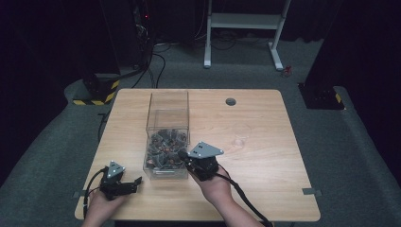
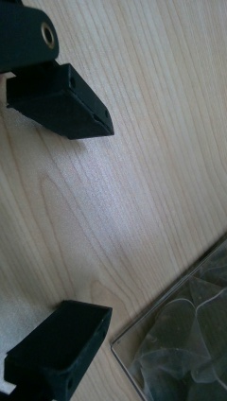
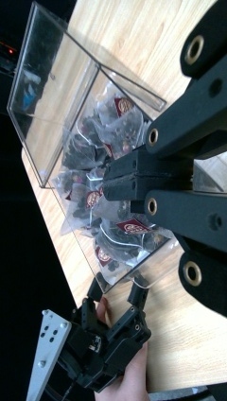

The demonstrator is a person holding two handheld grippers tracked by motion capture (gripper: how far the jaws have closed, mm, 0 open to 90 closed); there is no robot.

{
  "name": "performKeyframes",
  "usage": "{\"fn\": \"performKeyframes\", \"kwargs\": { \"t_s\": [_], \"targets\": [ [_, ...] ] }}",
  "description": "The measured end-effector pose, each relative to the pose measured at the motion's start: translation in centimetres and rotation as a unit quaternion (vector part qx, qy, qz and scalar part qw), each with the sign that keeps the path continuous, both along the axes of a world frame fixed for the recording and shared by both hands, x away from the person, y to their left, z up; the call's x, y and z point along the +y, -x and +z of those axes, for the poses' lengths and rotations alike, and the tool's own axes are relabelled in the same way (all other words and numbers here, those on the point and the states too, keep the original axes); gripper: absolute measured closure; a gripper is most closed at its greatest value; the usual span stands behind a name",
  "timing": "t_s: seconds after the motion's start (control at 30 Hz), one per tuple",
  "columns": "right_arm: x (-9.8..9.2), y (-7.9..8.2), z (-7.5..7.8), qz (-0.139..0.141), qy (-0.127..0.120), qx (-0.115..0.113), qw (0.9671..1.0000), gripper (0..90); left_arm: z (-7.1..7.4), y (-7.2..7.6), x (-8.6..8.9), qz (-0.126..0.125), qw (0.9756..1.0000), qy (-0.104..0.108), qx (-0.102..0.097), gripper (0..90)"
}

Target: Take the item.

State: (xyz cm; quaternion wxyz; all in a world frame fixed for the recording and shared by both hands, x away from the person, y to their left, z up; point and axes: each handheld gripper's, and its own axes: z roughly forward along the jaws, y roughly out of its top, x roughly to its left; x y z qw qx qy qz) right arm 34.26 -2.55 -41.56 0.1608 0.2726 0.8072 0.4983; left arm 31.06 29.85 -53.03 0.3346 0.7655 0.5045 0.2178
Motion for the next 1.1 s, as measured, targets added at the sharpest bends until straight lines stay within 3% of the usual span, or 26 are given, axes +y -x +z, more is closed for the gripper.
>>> {"fn": "performKeyframes", "kwargs": {
  "t_s": [1.1],
  "targets": [
    [-4.8,-0.6,0.9,-0.053,-0.016,-0.010,0.9984,90.0,0.0,0.0,0.0,0.000,1.0000,0.000,0.000,12.7]
  ]
}}
